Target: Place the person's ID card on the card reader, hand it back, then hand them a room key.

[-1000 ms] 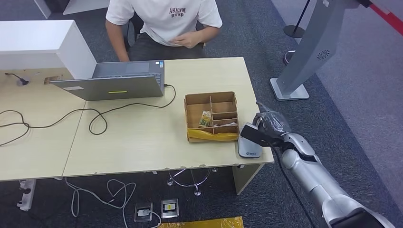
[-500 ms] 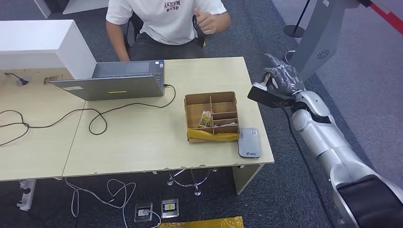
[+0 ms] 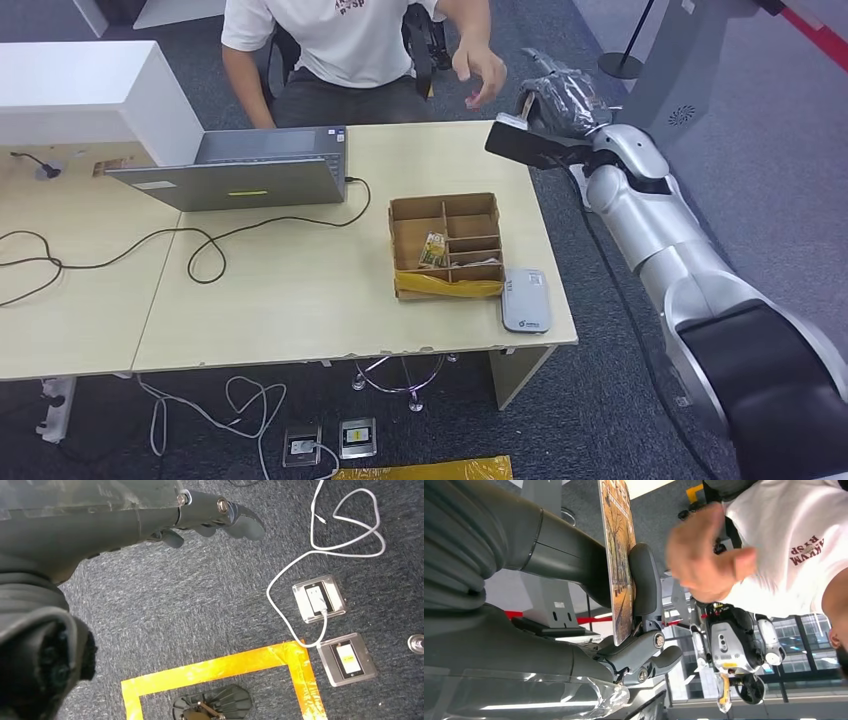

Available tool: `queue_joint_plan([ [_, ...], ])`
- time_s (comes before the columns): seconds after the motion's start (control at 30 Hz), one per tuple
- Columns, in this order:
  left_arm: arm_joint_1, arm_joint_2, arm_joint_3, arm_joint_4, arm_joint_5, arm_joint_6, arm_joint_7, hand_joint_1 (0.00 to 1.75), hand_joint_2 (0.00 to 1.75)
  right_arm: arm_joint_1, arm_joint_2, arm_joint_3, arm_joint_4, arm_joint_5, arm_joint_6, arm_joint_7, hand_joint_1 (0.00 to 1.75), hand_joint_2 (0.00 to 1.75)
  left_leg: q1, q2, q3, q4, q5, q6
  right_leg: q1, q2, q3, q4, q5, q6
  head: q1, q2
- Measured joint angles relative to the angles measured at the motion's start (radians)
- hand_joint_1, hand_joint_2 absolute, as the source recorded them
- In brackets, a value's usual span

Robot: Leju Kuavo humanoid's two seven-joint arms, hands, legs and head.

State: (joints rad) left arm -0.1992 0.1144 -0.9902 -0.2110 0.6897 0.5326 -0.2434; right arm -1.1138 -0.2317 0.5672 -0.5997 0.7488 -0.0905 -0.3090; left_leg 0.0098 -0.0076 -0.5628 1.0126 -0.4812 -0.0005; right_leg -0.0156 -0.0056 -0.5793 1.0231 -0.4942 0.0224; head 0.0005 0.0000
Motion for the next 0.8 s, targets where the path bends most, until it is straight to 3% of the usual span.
queue_joint_plan([
  [0.3, -0.004, 0.000, -0.002, 0.000, 0.003, -0.002, 0.000, 0.00, 0.00, -0.066, 0.098, 0.015, 0.107, 0.043, -0.017, 0.079, 1.75, 1.75, 0.000, 0.000, 0.000, 0.000, 0.000, 0.000, 0.000, 0.000, 0.000, 0.000, 0.000, 0.000, 0.000, 0.000],
  [0.57, 0.000, 0.000, -0.002, 0.000, 0.014, -0.008, -0.001, 0.00, 0.00, -0.068, 0.146, 0.031, 0.160, 0.061, -0.018, 0.099, 1.75, 1.75, 0.000, 0.000, 0.000, 0.000, 0.000, 0.000, 0.000, 0.000, 0.000, 0.000, 0.000, 0.000, 0.000, 0.000],
  [0.63, 0.002, -0.001, -0.002, 0.000, 0.016, -0.008, -0.003, 0.00, 0.00, -0.068, 0.153, 0.031, 0.167, 0.061, -0.022, 0.099, 1.48, 1.75, 0.000, 0.000, 0.000, 0.000, 0.000, 0.000, 0.000, 0.000, 0.000, 0.000, 0.000, 0.000, 0.000, 0.000],
  [0.67, 0.003, -0.001, -0.002, 0.000, 0.016, -0.008, -0.005, 0.00, 0.00, -0.068, 0.156, 0.031, 0.171, 0.061, -0.026, 0.099, 1.19, 1.75, 0.000, 0.000, 0.000, 0.000, 0.000, 0.000, 0.000, 0.000, 0.000, 0.000, 0.000, 0.000, 0.000, 0.000],
  [0.73, 0.004, -0.001, -0.002, 0.000, 0.017, -0.008, -0.008, 0.00, 0.00, -0.068, 0.160, 0.032, 0.179, 0.062, -0.035, 0.100, 0.41, 1.75, 0.000, 0.000, 0.000, 0.000, 0.000, 0.000, 0.000, 0.000, 0.000, 0.000, 0.000, 0.000, 0.000, 0.000],
  [0.77, 0.005, -0.002, -0.002, 0.000, 0.017, -0.008, -0.010, 0.00, 0.00, -0.068, 0.162, 0.032, 0.183, 0.062, -0.040, 0.100, 0.14, 1.75, 0.000, 0.000, 0.000, 0.000, 0.000, 0.000, 0.000, 0.000, 0.000, 0.000, 0.000, 0.000, 0.000, 0.000],
  [0.8, 0.006, -0.002, -0.002, 0.000, 0.017, -0.008, -0.011, 0.00, 0.00, -0.068, 0.162, 0.032, 0.186, 0.061, -0.045, 0.100, 0.00, 1.75, 0.000, 0.000, 0.000, 0.000, 0.000, 0.000, 0.000, 0.000, 0.000, 0.000, 0.000, 0.000, 0.000, 0.000],
])
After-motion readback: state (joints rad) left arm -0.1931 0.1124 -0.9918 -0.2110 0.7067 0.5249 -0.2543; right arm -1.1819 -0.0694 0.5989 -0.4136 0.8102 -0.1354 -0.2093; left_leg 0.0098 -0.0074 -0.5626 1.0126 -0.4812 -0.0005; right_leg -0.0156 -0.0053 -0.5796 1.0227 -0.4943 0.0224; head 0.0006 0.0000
